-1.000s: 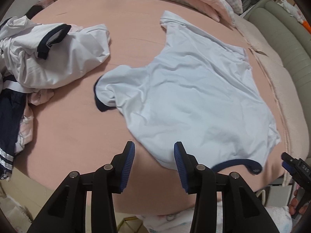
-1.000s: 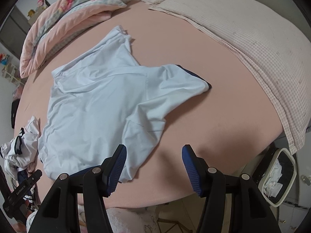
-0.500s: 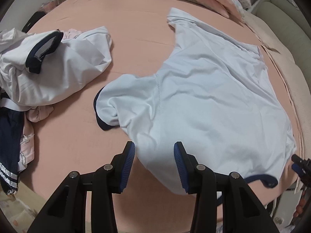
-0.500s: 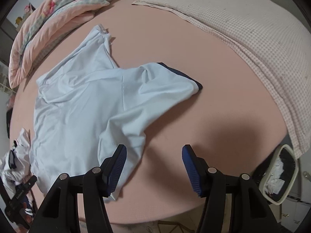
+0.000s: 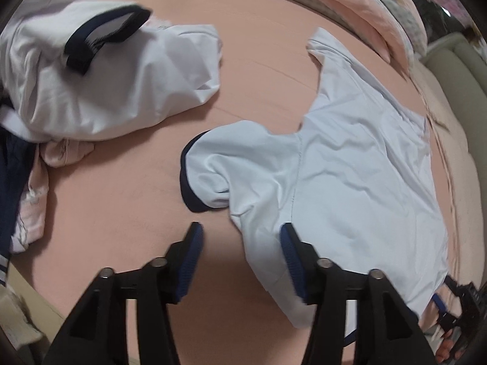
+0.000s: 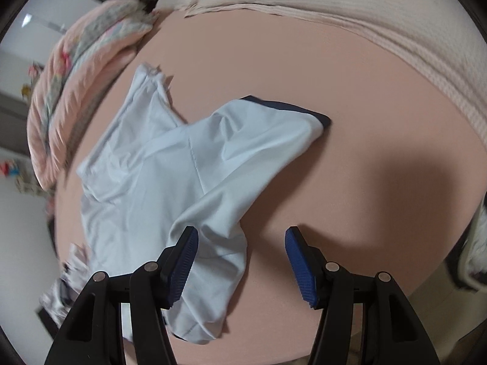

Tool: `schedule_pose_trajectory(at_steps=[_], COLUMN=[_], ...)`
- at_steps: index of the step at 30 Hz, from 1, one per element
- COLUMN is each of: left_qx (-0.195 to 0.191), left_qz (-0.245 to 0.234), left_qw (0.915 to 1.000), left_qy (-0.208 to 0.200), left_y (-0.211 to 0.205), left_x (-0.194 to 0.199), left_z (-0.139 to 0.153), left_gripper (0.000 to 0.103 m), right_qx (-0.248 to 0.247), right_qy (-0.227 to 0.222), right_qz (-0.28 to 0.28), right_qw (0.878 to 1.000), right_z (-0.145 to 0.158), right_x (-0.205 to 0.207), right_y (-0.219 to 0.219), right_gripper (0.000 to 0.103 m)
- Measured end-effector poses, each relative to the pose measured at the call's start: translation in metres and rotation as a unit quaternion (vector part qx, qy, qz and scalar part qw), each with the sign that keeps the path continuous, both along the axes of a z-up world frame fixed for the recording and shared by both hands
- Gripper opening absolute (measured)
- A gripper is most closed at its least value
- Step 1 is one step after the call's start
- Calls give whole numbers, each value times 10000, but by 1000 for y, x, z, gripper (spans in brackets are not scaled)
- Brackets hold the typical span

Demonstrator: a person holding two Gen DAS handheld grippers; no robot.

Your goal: Fold clothes

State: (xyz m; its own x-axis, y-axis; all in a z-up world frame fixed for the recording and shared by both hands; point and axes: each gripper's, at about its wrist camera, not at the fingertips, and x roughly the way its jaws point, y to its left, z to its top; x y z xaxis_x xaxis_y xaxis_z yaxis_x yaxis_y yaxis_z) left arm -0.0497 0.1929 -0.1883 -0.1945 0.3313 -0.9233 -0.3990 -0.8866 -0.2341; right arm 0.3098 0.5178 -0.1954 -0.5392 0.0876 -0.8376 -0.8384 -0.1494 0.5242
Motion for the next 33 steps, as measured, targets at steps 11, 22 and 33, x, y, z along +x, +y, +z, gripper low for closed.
schedule_pose_trajectory(at_steps=[11, 22, 33], left_qx=[528, 771, 1123], left_qz=[399, 679, 823], left_qw=[9968, 9927, 9874], left_qy=[-443, -633, -748], left_y=[1, 14, 9], left_x=[-13, -36, -14], left_z=[-17, -21, -20], left_gripper=[58, 60, 60], right_qx=[-74, -375, -514], right_qy=[390, 1271, 1613], right_qz=[-366, -791, -1070], right_qw=[9985, 9880, 9797], right_z=[-9, -31, -35], right_x=[0, -23, -18], right_y=[16, 35, 7], right_gripper=[69, 69, 69])
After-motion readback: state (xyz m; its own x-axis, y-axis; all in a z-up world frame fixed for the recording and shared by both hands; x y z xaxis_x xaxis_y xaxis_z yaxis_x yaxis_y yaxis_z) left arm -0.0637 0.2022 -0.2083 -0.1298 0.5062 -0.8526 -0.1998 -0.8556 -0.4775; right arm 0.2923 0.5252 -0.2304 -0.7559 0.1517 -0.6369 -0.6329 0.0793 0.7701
